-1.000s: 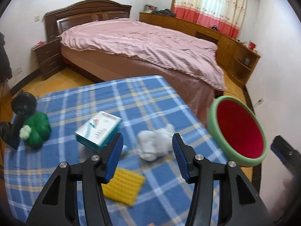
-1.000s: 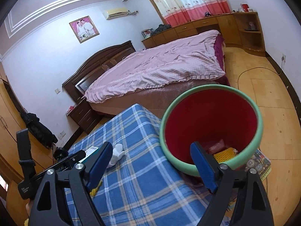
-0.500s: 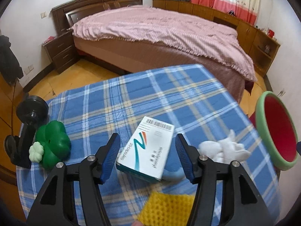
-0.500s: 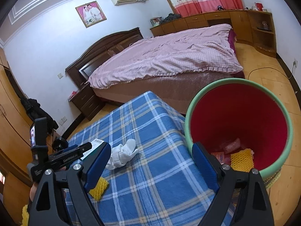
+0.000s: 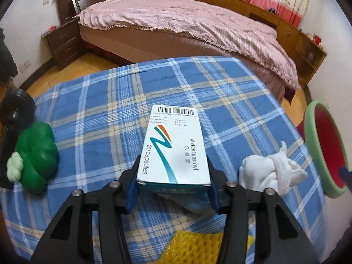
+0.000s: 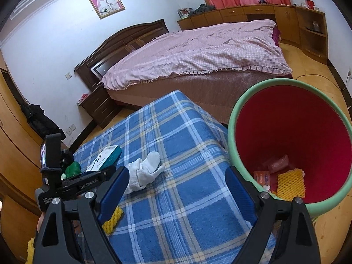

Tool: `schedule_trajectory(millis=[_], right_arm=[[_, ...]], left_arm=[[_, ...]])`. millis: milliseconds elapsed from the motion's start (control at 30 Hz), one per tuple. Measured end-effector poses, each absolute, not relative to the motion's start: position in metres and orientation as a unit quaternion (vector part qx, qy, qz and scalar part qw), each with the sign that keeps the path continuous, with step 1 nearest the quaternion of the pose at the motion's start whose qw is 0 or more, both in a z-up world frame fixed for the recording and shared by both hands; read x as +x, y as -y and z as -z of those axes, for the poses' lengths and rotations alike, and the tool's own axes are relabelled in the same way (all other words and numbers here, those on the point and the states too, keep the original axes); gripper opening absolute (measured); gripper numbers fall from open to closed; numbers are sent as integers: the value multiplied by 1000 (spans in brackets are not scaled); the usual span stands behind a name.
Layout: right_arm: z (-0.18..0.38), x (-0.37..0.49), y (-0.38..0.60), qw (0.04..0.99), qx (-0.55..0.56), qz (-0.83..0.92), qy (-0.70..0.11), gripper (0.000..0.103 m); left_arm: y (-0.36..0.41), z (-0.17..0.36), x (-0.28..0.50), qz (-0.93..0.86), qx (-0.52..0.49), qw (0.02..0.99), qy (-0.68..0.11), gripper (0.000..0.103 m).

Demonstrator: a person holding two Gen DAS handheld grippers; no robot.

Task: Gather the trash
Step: 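Grasp the white medicine box with the left gripper while the right gripper grasps the white sock, then carry the medicine box and white sock over the red bin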

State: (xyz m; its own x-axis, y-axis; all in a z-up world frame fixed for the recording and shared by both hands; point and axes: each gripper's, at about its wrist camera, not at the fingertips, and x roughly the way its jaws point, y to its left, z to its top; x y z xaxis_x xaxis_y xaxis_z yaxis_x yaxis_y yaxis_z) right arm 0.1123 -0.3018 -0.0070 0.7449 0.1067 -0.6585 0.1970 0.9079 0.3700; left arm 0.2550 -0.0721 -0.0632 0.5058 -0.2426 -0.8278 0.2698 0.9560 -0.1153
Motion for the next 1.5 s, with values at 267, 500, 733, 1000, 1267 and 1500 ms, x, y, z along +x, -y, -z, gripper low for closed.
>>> schedule_trajectory(millis=[267,500,733,1000,1267,1500], right_arm=[[12,123,292,906,207,20,-369,91],[19,136,275,902,196,6,-385,91],[35,157,250,896,172,-12,-409,91],[52,174,228,891,156,-21,-425,71],[53,170,222,891,152,-40,-425,28],[36,151,230,900,163,-37,-403,22]], left_arm=[[64,53,244,159,-7,879,-450,51],[43,34,223,144,-46,893,-424,51],[25,26,202,128,-79,900,-409,51],[15,30,193,111,-90,901,-409,51],[14,30,186,113,-98,900,-410,51],[20,22,175,124,-97,901,-404,51]])
